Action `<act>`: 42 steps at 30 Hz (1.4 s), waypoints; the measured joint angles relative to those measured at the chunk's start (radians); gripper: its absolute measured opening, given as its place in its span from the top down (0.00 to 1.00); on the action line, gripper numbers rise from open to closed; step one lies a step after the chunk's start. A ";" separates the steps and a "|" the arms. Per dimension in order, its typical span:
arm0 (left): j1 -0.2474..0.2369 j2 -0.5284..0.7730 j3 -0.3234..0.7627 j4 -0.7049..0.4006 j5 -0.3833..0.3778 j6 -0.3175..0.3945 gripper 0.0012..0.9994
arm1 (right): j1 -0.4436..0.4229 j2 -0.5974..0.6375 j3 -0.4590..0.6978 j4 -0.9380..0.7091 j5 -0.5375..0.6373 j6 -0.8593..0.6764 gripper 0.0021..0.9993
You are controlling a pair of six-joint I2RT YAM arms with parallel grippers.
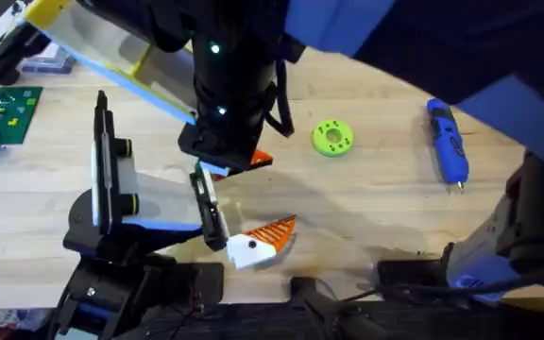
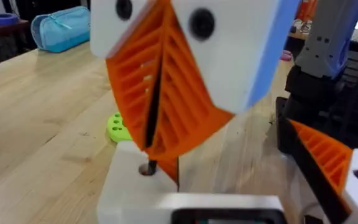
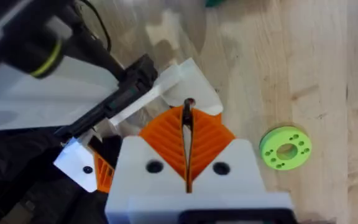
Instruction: Pick up the gripper from the table and insert it into the empty holder that is missing its gripper. Then pick up a screw, insert it into the mounting hole, and use the screwdriver to tighten it. Finally, clean up the table by picking up the vegetable and placing it into the bucket.
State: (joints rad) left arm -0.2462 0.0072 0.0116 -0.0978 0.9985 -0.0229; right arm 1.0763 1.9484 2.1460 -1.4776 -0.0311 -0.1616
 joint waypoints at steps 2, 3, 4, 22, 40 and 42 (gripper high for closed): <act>0.000 0.000 0.000 0.000 0.000 0.000 0.01 | 0.000 0.000 0.000 0.000 0.000 0.000 0.99; 0.000 0.000 0.000 0.000 0.000 0.000 0.01 | 0.000 0.001 0.000 0.000 0.000 0.000 0.99; 0.000 0.000 0.000 0.000 0.000 0.000 0.01 | 0.000 0.001 0.000 -0.001 0.000 0.000 0.99; 0.000 0.003 0.000 -0.002 0.000 -0.009 0.01 | 0.000 0.042 0.000 -0.005 0.003 0.000 0.99; 0.000 0.003 0.000 -0.002 0.000 -0.012 0.01 | 0.000 0.043 0.000 -0.003 0.003 0.000 0.99; 0.000 0.003 0.000 -0.001 0.000 -0.012 0.01 | 0.000 0.043 0.000 0.000 0.003 0.000 0.99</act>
State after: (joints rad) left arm -0.2462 0.0104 0.0116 -0.0990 0.9985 -0.0345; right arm 1.0767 1.9917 2.1460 -1.4779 -0.0277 -0.1616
